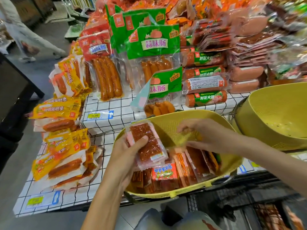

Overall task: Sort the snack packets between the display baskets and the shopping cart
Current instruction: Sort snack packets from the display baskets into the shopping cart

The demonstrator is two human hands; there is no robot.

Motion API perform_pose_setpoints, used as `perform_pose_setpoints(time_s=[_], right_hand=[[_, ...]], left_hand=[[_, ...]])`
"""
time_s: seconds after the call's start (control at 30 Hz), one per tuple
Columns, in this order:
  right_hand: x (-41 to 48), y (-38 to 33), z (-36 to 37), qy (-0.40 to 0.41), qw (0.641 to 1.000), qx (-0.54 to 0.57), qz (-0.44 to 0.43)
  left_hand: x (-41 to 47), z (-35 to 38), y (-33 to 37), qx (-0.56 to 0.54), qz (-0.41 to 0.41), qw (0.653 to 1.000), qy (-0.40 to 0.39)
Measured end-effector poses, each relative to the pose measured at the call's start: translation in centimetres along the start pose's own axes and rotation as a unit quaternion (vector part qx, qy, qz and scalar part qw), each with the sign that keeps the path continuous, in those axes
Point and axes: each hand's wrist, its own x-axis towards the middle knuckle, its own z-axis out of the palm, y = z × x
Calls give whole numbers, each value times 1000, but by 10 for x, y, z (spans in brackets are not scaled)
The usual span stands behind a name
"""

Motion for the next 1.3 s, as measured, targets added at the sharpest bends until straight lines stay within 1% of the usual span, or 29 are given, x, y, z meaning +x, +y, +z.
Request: perform_pose_setpoints(time_s=[0.03,0.07,0.1,0.13,0.17,0.27,0.33,0.37,0.43,0.5,0.57,0.6,0.63,0.7,0.77,0.83,0.87,0.93,0.97,1.0,1.03,1.07,1.1,1.13,1.17,1.2,1.23,1.3], right_hand=[[1,12,1,-68,994,-68,44],[2,21,5,-143,979,-123,80],[4,27,11,-204,961,-161,96],[7,29,18,-236,949,-184,97],[9,30,23,-239,947,-198,87],[14,32,31,-188,959,-204,51],[14,32,30,-163,977,-128,54],[13,32,26,-149,985,-67,62],[13,30,12,-93,991,65,72],[15,26,-11,-49,981,179,57],[19,15,-30,-65,957,283,17],[23,6,-34,-83,947,311,9],[28,-4,-34,-94,944,317,11],[43,-25,-22,-77,952,295,28],[57,-46,-7,-11,961,272,47],[67,-61,7,67,975,208,40],[70,-64,11,90,978,185,38],[73,-60,20,102,970,216,50],[72,-55,24,94,963,242,64],[70,-47,29,69,962,251,82],[68,-37,35,11,969,225,103],[65,-27,43,-73,979,152,116],[62,-18,52,-158,980,44,114],[59,-11,60,-220,969,-58,99],[57,-8,67,-249,956,-131,77],[57,-6,73,-256,950,-166,64],[58,-7,77,-246,951,-176,58],[61,-8,78,-178,970,-157,58]], left_hand=[[0,-2,0,0,-1,1000,0],[0,-3,-1,4,-1,1000,-2],[0,-4,-1,9,-1,1000,-5],[0,-4,-2,13,-2,1000,-8],[0,-4,-3,14,-5,1000,-12],[0,-5,-6,24,-12,999,-21],[1,-6,-7,24,-9,999,-20],[1,-6,-7,23,-5,1000,-16],[1,-6,-7,30,8,1000,-5],[2,-7,-7,46,25,999,10],[3,-7,-6,64,43,997,16],[4,-7,-6,71,50,996,14],[4,-6,-5,80,54,995,5],[4,-3,-4,89,57,994,-39],[2,-3,-2,95,58,991,-76],[0,-9,1,108,72,989,-75],[-1,-14,1,109,77,989,-70],[-2,-25,2,105,85,990,-43],[-3,-31,2,104,89,990,-24],[-5,-36,3,103,95,990,-4],[-6,-41,4,102,103,989,12],[-8,-45,5,99,110,989,23],[-10,-49,6,97,113,988,27],[-11,-51,7,95,114,989,27],[-13,-52,7,95,111,989,26],[-14,-52,7,95,107,989,23],[-15,-51,6,94,103,990,21],[-16,-49,5,92,95,991,22]])
